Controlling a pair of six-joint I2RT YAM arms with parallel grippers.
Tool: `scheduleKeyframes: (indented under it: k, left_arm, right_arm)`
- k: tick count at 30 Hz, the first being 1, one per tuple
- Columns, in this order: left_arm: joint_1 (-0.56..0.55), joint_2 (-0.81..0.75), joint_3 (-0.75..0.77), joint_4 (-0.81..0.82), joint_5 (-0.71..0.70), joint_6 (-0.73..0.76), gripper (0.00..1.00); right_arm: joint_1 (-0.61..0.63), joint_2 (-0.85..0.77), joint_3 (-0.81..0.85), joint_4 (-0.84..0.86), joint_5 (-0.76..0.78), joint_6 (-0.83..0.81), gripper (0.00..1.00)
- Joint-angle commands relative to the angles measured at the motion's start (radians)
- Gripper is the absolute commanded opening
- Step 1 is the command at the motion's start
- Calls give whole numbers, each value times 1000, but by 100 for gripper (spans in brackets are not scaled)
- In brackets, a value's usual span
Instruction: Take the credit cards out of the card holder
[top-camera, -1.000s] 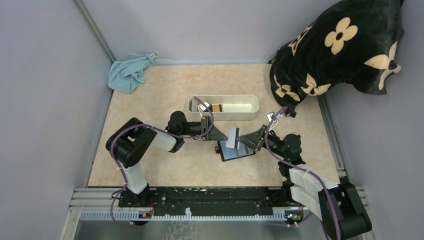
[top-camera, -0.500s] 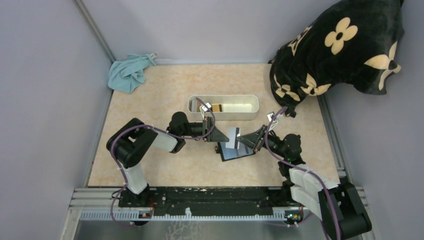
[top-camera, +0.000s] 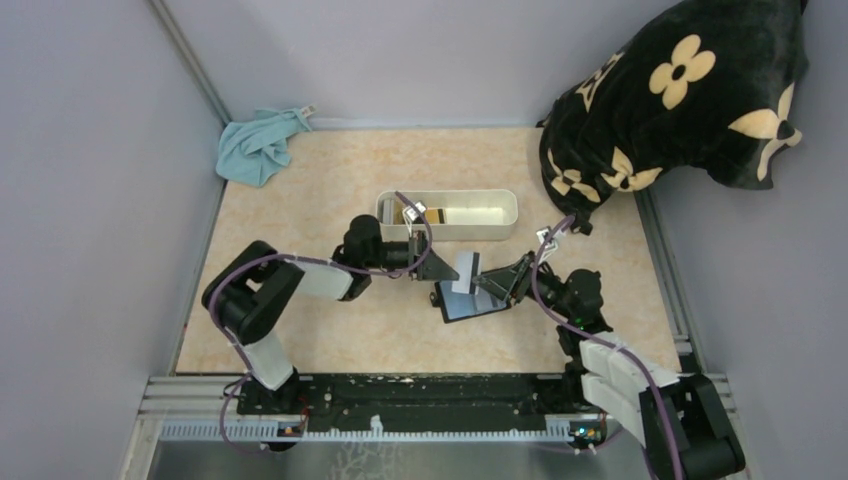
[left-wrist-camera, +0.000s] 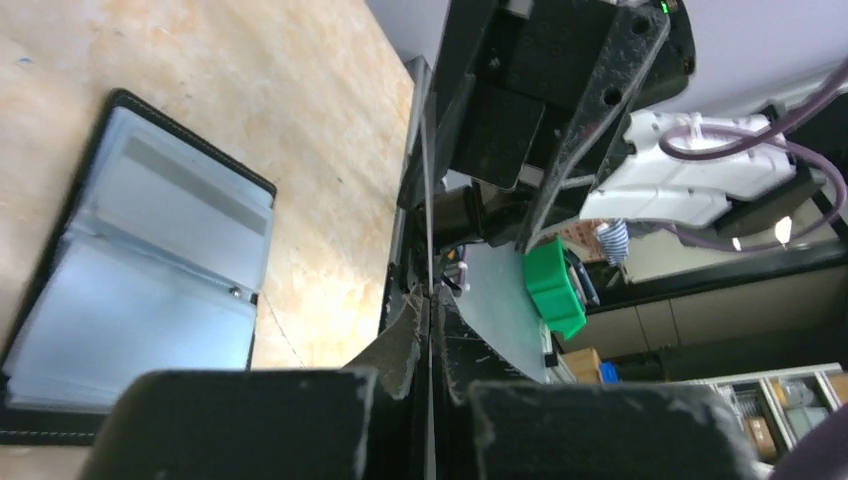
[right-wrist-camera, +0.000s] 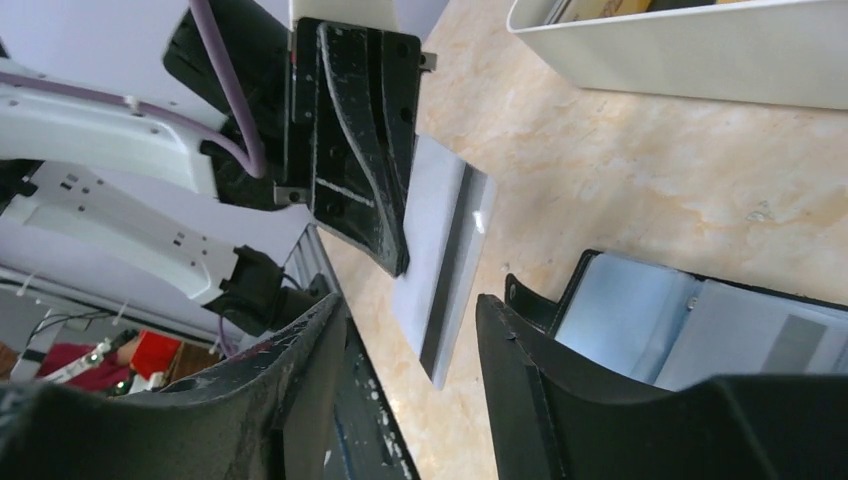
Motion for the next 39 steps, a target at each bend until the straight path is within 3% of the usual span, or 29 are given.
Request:
scheduleKeyframes:
  k: [1,4,9,15,25,39]
  left_arm:
    - [38,-140,129,-493,-123,284,0]
    - [96,-185,235,-831,-207,412,0]
    - [185,-213,369,-1094,-331,493,0]
    - [209,-154,628,-1449,-576,629,0]
    - [228,-63,836,-1739,-761,701,0]
    - [232,16,866,-1791,-816,688,0]
  right_arm:
    - [8,-81,0,-98,88,-63,52]
    - [8,-118,4,-175,124,-101,52]
    - [8,-97,6,-200,125,-130,52]
    - [8,-39,3,-194,130,-172,51]
    - [8,128,-6,-104,122,-220,49]
    - [8,241,-2,-17,95,-224,49]
